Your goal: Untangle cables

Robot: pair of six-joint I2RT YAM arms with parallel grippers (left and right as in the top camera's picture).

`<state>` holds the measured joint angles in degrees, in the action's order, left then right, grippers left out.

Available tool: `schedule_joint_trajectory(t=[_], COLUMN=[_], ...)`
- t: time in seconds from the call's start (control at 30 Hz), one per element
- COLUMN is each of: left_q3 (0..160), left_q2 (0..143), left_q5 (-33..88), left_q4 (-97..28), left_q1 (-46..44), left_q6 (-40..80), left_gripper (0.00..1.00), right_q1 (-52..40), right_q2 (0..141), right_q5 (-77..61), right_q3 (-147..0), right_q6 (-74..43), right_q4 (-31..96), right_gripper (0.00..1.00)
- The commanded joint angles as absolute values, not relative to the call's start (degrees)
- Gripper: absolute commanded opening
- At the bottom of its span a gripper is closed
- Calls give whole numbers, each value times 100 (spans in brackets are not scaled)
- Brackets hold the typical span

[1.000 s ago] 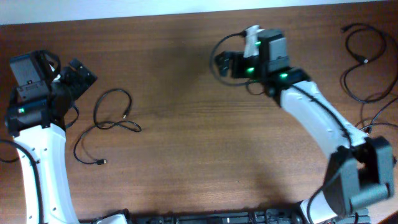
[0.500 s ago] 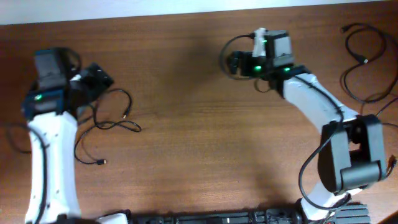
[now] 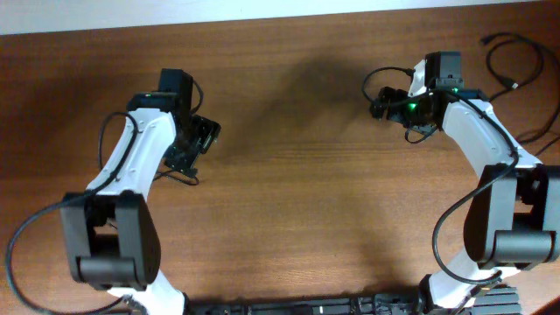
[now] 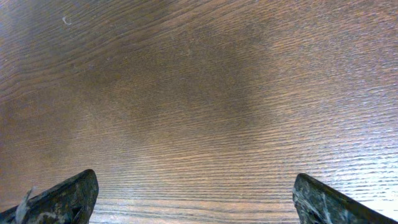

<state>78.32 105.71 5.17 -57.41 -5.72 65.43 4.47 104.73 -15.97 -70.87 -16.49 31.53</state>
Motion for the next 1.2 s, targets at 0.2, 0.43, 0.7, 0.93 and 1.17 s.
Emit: schedule_joint_trajectory(t=[0.2, 0.43, 0.7, 0.93, 1.17], left_q3=[9863, 9762, 7336, 6890, 7332], left_q2=[10538, 10315, 10315, 10313, 10304], left_q5=[-1750, -552, 666, 2150, 1957], left_q4=[-8141, -8788, -7234, -4440, -4584], left_q1=[-266, 392, 296, -117, -1898], left_q6=[6340, 7008, 6987, 4335, 2095], left_gripper=[99, 99, 86, 0, 10], right_q1=[443, 443, 443, 443, 443], right_q2=[10322, 10322, 10322, 10322, 10322], right_q5=[-1933, -1931, -1929, -1931, -1929], right_q3=[-7096, -7096, -7096, -7094, -7094], right_q6=[-1632, -1632, -1632, -1632, -1632], right_q4=[3382, 3387, 3387, 3474, 3474], right_gripper=[99, 99, 99, 98, 99])
